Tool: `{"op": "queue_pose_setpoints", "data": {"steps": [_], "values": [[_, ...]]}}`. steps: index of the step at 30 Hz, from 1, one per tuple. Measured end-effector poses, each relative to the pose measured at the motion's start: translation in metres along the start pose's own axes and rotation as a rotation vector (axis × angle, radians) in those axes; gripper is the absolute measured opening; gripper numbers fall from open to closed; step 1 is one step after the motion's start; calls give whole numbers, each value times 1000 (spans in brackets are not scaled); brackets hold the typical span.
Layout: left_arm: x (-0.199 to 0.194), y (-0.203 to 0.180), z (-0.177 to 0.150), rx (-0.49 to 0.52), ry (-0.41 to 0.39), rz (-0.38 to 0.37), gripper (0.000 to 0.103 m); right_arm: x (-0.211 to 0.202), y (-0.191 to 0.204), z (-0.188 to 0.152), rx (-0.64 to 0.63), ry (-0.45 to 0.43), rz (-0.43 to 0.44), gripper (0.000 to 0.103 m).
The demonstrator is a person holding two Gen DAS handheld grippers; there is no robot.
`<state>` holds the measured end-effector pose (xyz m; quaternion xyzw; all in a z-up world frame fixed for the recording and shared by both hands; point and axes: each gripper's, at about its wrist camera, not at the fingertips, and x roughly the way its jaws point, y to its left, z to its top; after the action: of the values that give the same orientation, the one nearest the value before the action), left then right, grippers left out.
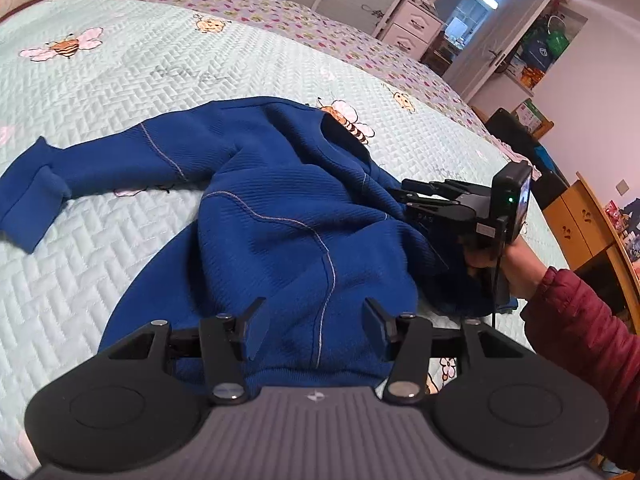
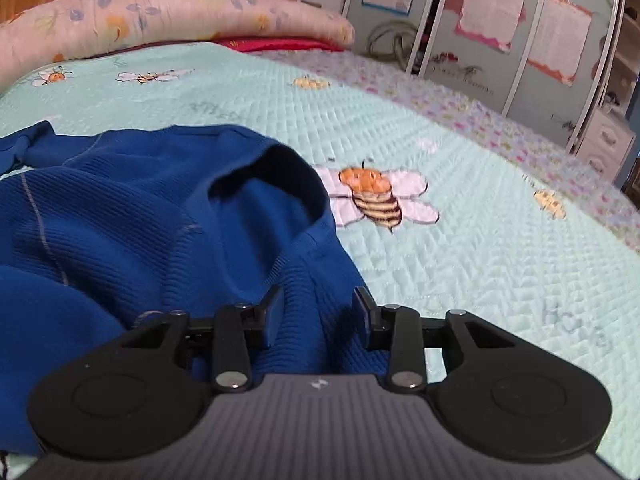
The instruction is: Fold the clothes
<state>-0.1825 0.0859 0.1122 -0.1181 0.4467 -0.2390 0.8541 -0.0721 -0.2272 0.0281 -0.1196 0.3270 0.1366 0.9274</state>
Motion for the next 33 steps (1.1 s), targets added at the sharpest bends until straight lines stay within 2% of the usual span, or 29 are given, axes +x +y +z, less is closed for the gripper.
{"op": "queue_pose_setpoints", "data": {"steps": [3, 4, 5, 8, 13, 15, 18, 20, 23, 26, 27, 28, 29, 33], "values": [[6, -2, 13, 25, -10, 3, 54, 8, -8, -5, 27, 30, 56, 35], [8, -3, 17, 34, -18, -1, 54, 7, -9, -6, 35, 26, 68, 27], [10, -5, 21, 41, -26, -6, 54, 4, -11, -6, 45, 11, 79, 10], [16, -12, 30, 63, -35, -20, 55, -4, -18, -5, 92, -29, 108, 6], [28, -17, 42, 103, -32, -23, 55, -12, -39, -1, 224, -67, 175, 6], [34, -17, 51, 126, -40, 7, 55, -15, -50, -2, 291, -88, 192, 6], [43, -12, 72, 137, -55, 41, 55, -24, -74, -8, 464, -160, 213, 3], [52, -10, 87, 165, -64, 68, 55, -29, -85, -11, 535, -203, 222, 3], [74, -13, 112, 270, -80, 139, 55, -25, -80, -12, 474, -172, 147, 3], [102, -15, 138, 356, -94, 212, 55, -20, -63, -12, 383, -146, 168, 5], [110, -14, 145, 357, -89, 224, 55, -18, -55, -12, 326, -137, 156, 8], [118, -14, 152, 353, -82, 232, 55, -16, -49, -12, 277, -126, 143, 17], [124, -14, 157, 342, -75, 228, 55, -13, -44, -12, 237, -115, 128, 20], [137, -17, 158, 310, -58, 197, 55, -1, -41, -17, 200, -89, 143, 19]]}}
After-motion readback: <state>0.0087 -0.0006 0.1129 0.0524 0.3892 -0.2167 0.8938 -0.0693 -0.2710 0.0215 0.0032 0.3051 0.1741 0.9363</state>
